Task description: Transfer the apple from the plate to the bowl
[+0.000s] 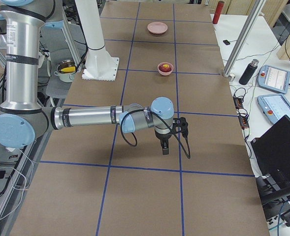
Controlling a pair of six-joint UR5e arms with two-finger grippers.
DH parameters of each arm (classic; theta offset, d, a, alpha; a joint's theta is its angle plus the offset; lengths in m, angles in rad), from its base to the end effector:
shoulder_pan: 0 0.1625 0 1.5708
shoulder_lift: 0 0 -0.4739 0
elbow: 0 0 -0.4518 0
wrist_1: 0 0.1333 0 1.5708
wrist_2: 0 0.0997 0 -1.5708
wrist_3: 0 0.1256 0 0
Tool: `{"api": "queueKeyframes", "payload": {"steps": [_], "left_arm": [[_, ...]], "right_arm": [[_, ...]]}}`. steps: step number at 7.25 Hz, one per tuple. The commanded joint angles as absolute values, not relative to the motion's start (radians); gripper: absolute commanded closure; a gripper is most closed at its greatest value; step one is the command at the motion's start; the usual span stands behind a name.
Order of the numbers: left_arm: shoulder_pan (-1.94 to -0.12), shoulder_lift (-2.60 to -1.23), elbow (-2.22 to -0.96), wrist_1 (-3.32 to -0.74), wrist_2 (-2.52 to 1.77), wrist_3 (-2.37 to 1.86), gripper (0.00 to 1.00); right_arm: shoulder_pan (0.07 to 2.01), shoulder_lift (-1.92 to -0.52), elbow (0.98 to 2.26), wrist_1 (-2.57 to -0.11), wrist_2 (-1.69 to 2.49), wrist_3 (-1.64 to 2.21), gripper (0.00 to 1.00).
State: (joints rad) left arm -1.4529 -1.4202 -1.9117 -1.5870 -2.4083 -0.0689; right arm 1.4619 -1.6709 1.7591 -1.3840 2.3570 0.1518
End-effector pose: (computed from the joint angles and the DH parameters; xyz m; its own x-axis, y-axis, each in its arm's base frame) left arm 0.0176 -0.4887 0.6074 0.6531 0.1626 -0.7396 -0.0703 0.9855 0.1545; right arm -0.0127 -0.5245 0.6526 0.6895 -0.1201 0.7143 0.0004 0.9862 0.1654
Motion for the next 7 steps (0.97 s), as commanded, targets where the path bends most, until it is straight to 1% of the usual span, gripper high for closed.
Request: {"api": "queueKeyframes", "payload": {"steps": [1, 7], "left_arm": [[-1.45, -1.402, -1.895, -1.585, -2.407, -0.074, 0.02], [-1.471, -1.41, -1.864, -1.589, -2.408, -0.077, 0.02]], "right_arm": [[1.462, -1.672, 1.758, -1.384, 2.356, 0.153, 0.0], [1.462, -1.672, 1.761, -1.384, 2.356, 0.153, 0.0]]}}
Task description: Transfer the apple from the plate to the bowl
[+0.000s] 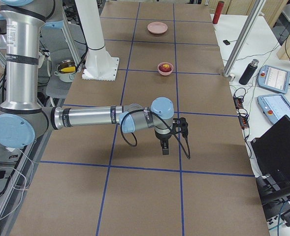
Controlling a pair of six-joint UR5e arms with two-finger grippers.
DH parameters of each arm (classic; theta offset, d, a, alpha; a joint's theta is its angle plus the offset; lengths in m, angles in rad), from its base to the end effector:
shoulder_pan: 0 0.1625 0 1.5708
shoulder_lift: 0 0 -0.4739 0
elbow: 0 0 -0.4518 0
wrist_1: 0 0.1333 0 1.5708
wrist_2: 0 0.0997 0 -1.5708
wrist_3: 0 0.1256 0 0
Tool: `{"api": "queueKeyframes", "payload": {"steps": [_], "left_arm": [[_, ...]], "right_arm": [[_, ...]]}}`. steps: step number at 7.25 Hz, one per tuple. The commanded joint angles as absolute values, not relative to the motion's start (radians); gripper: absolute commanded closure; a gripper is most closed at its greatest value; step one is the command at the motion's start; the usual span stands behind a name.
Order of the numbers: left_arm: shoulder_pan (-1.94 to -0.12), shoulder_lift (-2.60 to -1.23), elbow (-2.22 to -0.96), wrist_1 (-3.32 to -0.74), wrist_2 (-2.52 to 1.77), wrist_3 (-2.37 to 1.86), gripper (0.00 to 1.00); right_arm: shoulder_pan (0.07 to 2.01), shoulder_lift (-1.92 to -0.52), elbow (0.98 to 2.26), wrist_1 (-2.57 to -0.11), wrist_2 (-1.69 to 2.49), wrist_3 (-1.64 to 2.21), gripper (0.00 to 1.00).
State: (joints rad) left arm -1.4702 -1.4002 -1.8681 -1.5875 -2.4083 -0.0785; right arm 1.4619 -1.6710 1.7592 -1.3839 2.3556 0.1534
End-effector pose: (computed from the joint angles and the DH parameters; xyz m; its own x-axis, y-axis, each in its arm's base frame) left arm 0.0083 -0.4800 0.6414 0.6611 0.0951 -0.7443 -0.0477 0.9953 0.0848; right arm -0.0125 -0.5245 0.6527 0.6904 -0.1184 0.7136 -0.0009 0.9864 0.1645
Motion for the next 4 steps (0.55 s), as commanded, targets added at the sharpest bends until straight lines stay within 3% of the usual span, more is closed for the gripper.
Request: {"api": "queueKeyframes", "payload": {"steps": [1, 4], "left_arm": [[-1.47, -1.416, -1.852, -1.589, -2.408, -0.077, 0.02], [-1.47, -1.416, -1.841, -1.591, -2.408, -0.077, 0.02]], "right_arm": [[1.462, -1.672, 1.761, -1.384, 2.356, 0.153, 0.0], [1.462, -1.672, 1.759, -1.384, 2.356, 0.153, 0.0]]}}
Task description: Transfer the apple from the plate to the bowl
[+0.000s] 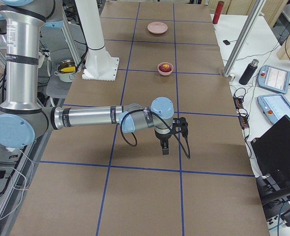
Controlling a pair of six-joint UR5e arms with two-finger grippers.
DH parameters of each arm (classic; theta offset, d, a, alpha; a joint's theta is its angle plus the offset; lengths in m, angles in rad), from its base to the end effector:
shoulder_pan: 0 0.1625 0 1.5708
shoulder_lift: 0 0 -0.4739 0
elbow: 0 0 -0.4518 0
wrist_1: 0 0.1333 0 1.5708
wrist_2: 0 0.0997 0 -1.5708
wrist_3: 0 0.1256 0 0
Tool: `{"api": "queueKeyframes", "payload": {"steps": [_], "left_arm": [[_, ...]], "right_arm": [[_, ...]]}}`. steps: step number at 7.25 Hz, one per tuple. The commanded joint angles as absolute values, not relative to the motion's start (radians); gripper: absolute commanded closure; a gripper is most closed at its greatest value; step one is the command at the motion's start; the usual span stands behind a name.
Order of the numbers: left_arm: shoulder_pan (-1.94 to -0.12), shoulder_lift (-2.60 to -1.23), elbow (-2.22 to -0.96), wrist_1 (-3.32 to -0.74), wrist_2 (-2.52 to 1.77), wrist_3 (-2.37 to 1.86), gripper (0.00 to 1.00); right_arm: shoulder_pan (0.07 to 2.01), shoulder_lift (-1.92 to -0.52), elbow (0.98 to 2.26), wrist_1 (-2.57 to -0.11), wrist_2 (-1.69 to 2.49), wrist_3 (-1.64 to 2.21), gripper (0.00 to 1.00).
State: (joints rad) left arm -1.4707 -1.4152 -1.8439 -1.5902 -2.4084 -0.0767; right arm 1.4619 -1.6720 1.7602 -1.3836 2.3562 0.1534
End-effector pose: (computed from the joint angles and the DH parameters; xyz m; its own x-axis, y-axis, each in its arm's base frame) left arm 0.0087 -0.4870 0.6474 0.6614 0.0918 -0.7444 -0.0485 0.9956 0.0797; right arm -0.0125 -0.5240 0.6525 0.6900 -0.1187 0.7140 -0.0008 0.9863 0.1648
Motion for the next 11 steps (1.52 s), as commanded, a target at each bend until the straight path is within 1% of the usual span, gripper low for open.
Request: {"api": "queueKeyframes", "payload": {"steps": [1, 11], "left_arm": [[-1.47, -1.417, -1.842, -1.591, -2.408, -0.077, 0.02], [-1.47, -1.419, -1.835, -1.612, -2.408, -0.077, 0.02]], "right_arm": [[1.462, -1.672, 1.759, -1.384, 2.356, 0.153, 0.0], [1.462, -1.672, 1.758, -1.384, 2.355, 0.153, 0.0]]}}
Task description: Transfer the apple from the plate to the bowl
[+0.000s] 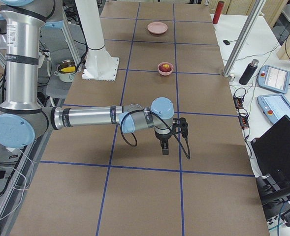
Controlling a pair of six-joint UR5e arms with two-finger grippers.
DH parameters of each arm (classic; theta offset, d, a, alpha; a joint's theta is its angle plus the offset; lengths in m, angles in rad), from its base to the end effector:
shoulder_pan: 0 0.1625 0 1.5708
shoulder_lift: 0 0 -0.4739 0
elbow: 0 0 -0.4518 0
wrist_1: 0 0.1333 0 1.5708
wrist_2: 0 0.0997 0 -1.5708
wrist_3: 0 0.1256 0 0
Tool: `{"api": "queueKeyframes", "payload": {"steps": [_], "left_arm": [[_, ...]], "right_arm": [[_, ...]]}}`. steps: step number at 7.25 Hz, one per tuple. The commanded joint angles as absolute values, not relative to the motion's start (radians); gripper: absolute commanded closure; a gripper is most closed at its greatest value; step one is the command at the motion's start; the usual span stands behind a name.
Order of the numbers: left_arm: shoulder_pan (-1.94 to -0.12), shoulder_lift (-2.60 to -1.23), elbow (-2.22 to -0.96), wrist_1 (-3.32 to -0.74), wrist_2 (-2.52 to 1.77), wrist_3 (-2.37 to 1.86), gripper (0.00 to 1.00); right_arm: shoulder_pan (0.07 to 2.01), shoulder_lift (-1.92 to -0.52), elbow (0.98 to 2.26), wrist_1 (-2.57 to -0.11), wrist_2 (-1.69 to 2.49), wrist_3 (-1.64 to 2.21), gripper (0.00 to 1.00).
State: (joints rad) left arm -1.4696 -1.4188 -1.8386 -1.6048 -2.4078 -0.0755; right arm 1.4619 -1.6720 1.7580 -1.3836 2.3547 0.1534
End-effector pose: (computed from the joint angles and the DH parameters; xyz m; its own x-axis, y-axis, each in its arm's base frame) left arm 0.0095 -0.4897 0.6470 0.6607 0.1032 -0.7435 -0.0502 0.9944 0.0934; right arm -0.0124 -0.5240 0.6539 0.6912 -0.1169 0.7131 -0.0010 0.9867 0.1628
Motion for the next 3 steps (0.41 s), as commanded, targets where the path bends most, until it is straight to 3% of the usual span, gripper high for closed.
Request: {"api": "queueKeyframes", "payload": {"steps": [1, 3], "left_arm": [[-1.47, -1.419, -1.835, -1.612, -2.408, -0.075, 0.02], [-1.471, -1.419, -1.841, -1.62, -2.408, -0.077, 0.02]], "right_arm": [[1.462, -1.671, 1.756, -1.384, 2.353, 0.153, 0.0], [1.462, -1.672, 1.756, -1.385, 2.353, 0.153, 0.0]]}}
